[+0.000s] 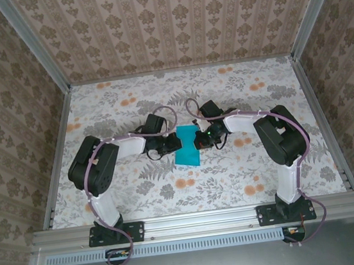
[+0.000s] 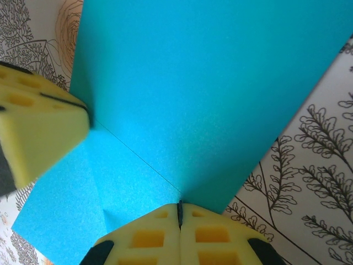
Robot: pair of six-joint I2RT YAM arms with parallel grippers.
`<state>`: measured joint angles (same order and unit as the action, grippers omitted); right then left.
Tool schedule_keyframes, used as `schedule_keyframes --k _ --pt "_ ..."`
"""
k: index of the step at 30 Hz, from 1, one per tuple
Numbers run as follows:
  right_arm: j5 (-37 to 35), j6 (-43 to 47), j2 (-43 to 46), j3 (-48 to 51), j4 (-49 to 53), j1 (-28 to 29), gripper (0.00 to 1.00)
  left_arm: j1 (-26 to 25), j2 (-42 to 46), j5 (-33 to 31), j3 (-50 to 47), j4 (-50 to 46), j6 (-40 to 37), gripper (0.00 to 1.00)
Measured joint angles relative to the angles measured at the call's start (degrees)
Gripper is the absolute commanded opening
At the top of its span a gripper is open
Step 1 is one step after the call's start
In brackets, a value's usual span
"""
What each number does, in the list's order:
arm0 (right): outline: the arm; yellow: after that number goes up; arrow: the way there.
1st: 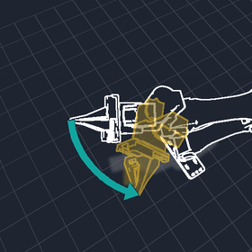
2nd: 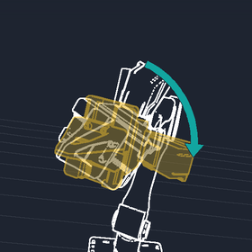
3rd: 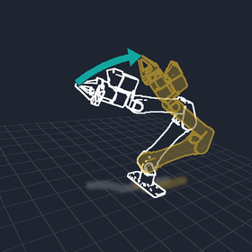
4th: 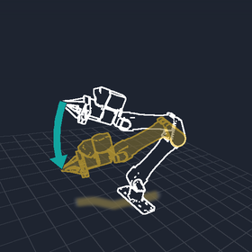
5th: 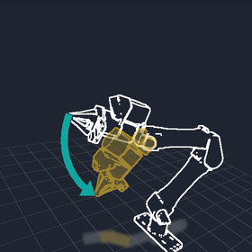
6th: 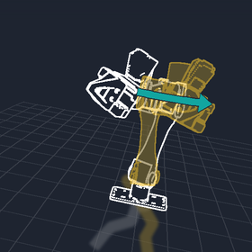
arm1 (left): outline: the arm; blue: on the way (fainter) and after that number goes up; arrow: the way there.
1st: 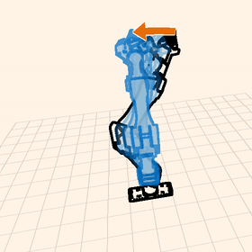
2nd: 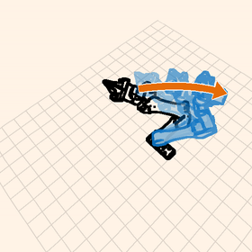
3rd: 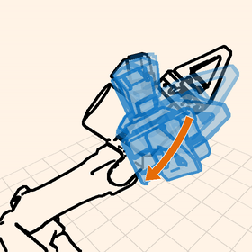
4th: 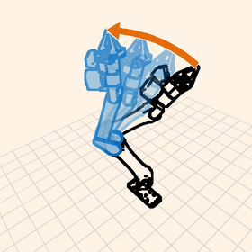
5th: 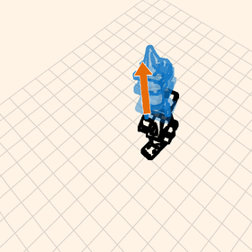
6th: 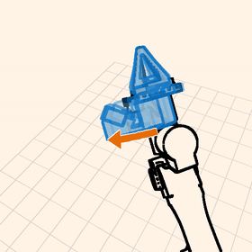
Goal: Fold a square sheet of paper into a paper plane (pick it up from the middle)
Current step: Fold the triangle a second time at the center of the table.
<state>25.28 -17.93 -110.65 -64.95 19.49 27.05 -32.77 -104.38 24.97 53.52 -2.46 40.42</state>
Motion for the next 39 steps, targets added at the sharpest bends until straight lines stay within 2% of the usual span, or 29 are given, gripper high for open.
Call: schedule_keyframes --k 5,10,17,24,32,36,39 --pt "0.0 0.0 0.0 0.0 0.0 0.0 0.0 2.0 5.0 -1.9 -1.9 -2.2 -0.7 0.09" --pt "0.1 0.0 0.0 -0.1 0.0 0.0 0.0 0.2 6.8 0.0 -2.0 0.0 -0.6 0.09" --pt "0.8 0.0 0.1 0.2 -0.4 -0.1 0.01 -3.3 1.7 2.3 0.2 1.7 0.0 0.08" --pt "1.6 0.2 0.9 1.2 -1.6 -0.4 0.03 -3.5 -1.9 3.3 0.7 2.9 1.4 0.07" --pt "4.1 -3.3 9.6 8.0 -2.6 -0.8 0.12 -3.5 -2.1 3.8 -0.4 5.4 3.1 0.07" --pt "4.2 -6.5 13.9 10.8 -3.1 1.0 0.11 -3.5 -2.1 4.2 -1.3 7.3 3.8 0.06" --pt "3.5 -9.2 15.5 11.9 -3.0 3.8 0.06 -3.5 -2.1 4.4 -1.8 8.4 4.1 0.07"
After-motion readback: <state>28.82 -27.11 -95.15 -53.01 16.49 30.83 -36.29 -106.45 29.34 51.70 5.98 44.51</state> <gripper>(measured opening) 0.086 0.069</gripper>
